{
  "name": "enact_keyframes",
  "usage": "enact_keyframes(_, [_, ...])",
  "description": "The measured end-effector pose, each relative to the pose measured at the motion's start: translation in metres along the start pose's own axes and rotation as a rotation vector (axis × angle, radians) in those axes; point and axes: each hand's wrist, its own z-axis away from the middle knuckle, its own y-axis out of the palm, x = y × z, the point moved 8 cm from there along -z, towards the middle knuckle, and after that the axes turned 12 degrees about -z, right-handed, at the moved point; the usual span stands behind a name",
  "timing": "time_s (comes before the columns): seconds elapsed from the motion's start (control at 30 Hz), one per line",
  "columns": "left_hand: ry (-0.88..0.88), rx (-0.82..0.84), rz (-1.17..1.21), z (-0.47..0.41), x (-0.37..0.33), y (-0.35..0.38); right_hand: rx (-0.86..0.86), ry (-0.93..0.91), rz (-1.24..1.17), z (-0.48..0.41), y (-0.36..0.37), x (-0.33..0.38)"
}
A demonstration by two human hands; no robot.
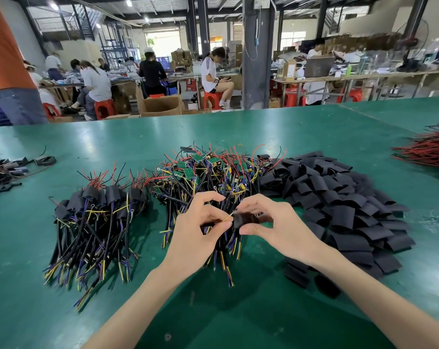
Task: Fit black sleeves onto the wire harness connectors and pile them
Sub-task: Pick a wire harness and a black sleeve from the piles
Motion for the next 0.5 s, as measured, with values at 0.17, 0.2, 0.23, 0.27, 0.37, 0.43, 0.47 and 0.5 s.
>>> enact_keyframes(0.17, [0.111, -0.312, -0.241, -0.007, -0.008, -0.040, -0.044, -0.098, 0.314, -0.001, -0.006, 0.005])
enact_keyframes(0.2, [0.120, -0.419, -0.302, -0.009, -0.007, -0.057, -0.081, -0.127, 0.362, -0.001, -0.011, 0.007])
enact_keyframes(0.23, [0.128, -0.532, -0.365, -0.011, -0.004, -0.075, -0.120, -0.139, 0.393, -0.001, -0.016, 0.007])
enact_keyframes(0.27, [0.127, -0.638, -0.426, -0.011, 0.001, -0.094, -0.152, -0.140, 0.422, -0.002, -0.021, 0.007])
enact_keyframes(0.37, [0.039, -0.786, -0.676, -0.008, 0.025, -0.138, -0.210, -0.110, 0.544, -0.003, -0.030, -0.001])
enact_keyframes(0.43, [-0.099, -0.713, -0.858, -0.008, 0.049, -0.151, -0.231, -0.072, 0.625, -0.004, -0.034, -0.008])
enact_keyframes(0.47, [-0.213, -0.629, -0.916, -0.009, 0.063, -0.154, -0.235, -0.050, 0.656, -0.004, -0.035, -0.012])
enact_keyframes(0.5, [-0.334, -0.528, -0.961, -0.009, 0.077, -0.155, -0.236, -0.027, 0.688, -0.005, -0.036, -0.016])
